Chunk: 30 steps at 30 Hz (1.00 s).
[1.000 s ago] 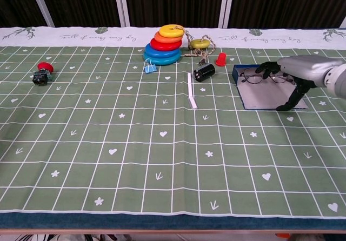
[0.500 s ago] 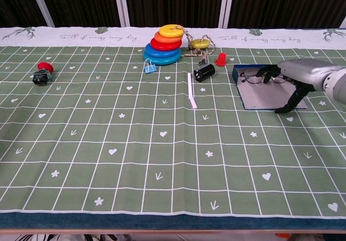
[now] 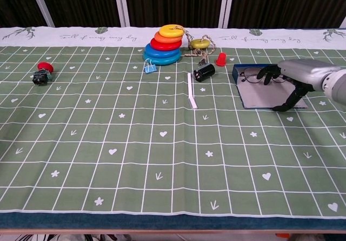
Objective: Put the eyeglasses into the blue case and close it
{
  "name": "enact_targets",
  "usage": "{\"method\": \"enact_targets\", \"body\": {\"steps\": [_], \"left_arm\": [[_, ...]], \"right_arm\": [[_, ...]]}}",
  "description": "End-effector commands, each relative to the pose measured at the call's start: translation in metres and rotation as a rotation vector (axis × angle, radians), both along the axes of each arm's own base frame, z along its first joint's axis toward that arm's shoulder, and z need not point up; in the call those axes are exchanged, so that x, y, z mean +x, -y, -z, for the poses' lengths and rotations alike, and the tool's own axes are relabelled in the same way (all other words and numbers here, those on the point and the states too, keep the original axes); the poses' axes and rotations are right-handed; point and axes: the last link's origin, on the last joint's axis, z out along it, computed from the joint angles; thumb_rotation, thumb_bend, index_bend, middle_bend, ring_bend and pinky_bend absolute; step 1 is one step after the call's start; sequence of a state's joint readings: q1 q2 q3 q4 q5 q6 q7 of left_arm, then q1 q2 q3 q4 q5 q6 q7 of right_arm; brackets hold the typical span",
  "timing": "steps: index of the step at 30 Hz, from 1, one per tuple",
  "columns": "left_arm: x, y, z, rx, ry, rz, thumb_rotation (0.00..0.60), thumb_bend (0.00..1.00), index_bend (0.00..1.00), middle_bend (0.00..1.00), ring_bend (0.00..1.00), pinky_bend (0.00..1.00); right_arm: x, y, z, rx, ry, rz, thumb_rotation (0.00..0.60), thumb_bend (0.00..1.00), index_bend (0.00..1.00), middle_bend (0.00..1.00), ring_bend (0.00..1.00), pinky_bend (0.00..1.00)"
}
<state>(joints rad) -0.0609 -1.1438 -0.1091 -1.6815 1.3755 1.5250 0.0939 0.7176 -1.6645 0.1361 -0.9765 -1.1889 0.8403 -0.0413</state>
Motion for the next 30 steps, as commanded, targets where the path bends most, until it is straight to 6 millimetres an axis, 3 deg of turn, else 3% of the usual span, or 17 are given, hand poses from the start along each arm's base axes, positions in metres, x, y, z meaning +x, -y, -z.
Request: {"method": "enact_targets", "body": {"steps": [1,17,30], "left_arm": [[-0.0001,0.0000,0.0000,0.000,-0.001,0.000,0.600,0.34,0.21,0.00,0.00,0.00],[-0.0002,0.0000,0.0003,-0.003,-0.002,-0.003,0.600,0.34,0.21,0.00,0.00,0.00],[-0.0007,-0.0001,0.0008,-0.009,-0.007,-0.007,0.600,0.34,0.21,0.00,0.00,0.00]], "right_arm": [[-0.0014,-0.0004,0.0004,0.004,-0.003,0.003,0.600,0.34,0.22,0.27,0.20,0.20],[-0.0008,0.0004,-0.0003,0.017,0.013,0.000,0.600,0.54,0.26,0.33,0.23,0.20],[-0.0015,0.0020,-0.0011,0.017,0.019,0.007,0.600,0.62,0.30,0.40,0.27,0.20]]}}
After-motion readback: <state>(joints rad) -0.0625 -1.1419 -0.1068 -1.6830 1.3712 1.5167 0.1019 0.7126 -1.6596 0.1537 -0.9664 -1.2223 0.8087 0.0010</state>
